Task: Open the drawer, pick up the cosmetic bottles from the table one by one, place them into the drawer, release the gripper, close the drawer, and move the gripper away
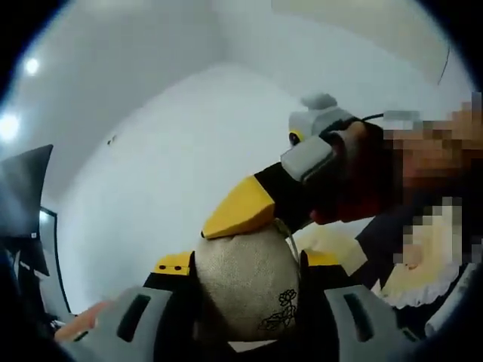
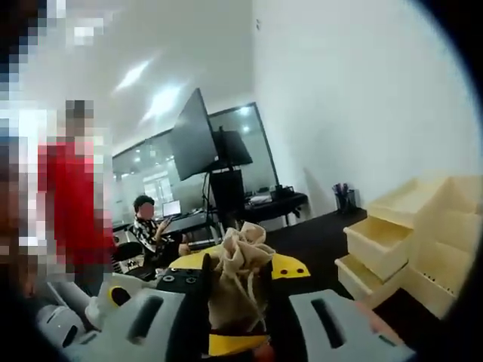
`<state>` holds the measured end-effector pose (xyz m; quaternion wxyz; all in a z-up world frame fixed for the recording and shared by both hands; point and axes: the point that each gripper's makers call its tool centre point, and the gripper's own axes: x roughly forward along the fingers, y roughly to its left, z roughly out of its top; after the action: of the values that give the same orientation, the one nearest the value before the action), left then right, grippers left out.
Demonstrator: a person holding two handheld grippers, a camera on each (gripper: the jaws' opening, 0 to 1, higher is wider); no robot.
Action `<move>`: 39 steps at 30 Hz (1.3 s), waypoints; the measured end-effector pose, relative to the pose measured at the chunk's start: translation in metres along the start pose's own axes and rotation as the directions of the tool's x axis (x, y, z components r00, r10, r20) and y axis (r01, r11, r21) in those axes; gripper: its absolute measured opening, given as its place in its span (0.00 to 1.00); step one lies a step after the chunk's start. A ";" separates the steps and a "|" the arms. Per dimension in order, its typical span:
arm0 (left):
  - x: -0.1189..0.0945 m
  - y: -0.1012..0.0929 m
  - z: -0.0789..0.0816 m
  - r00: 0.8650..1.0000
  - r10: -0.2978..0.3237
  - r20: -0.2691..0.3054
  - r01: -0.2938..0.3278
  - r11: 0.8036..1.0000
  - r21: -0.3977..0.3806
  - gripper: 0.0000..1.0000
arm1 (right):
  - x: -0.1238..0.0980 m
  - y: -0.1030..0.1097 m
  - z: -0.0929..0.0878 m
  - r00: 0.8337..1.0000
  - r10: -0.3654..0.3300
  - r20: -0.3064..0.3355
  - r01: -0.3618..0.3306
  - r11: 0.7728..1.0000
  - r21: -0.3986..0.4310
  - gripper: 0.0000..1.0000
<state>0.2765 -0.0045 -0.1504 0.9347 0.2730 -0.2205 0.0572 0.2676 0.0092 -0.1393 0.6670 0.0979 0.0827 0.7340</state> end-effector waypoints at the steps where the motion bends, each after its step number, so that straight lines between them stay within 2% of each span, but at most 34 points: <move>1: 0.000 -0.001 0.000 1.000 -0.003 -0.001 0.003 1.000 -0.001 0.50 | 0.000 -0.001 0.000 1.000 -0.002 -0.001 0.002 1.000 0.003 0.25; 5: 0.001 -0.002 0.000 1.000 -0.014 -0.003 0.014 1.000 0.000 0.51 | -0.001 -0.004 0.000 1.000 -0.011 -0.001 0.011 1.000 0.016 0.25; 11: 0.003 0.000 0.002 1.000 -0.028 -0.007 0.027 0.999 -0.032 0.59 | -0.005 -0.011 0.005 0.999 -0.042 0.005 0.042 0.999 -0.002 0.24; 18: 0.003 -0.008 -0.005 0.996 -0.078 -0.042 0.075 0.996 -0.052 0.66 | -0.010 -0.019 0.008 0.998 -0.063 0.012 0.063 0.998 0.001 0.24; 29: -0.004 -0.003 -0.017 0.989 -0.112 -0.094 0.103 0.990 -0.095 0.72 | -0.015 -0.032 0.006 0.994 -0.111 -0.013 0.110 0.993 -0.049 0.24; 39: -0.015 0.005 -0.020 0.977 -0.171 -0.129 0.143 0.969 -0.202 0.80 | -0.018 -0.039 0.008 0.989 -0.145 -0.028 0.142 0.985 -0.100 0.24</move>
<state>0.2695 0.0105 -0.1696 0.9718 0.1935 -0.1337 -0.0189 0.3092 -0.0051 -0.1421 0.7206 0.0462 0.0654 0.6887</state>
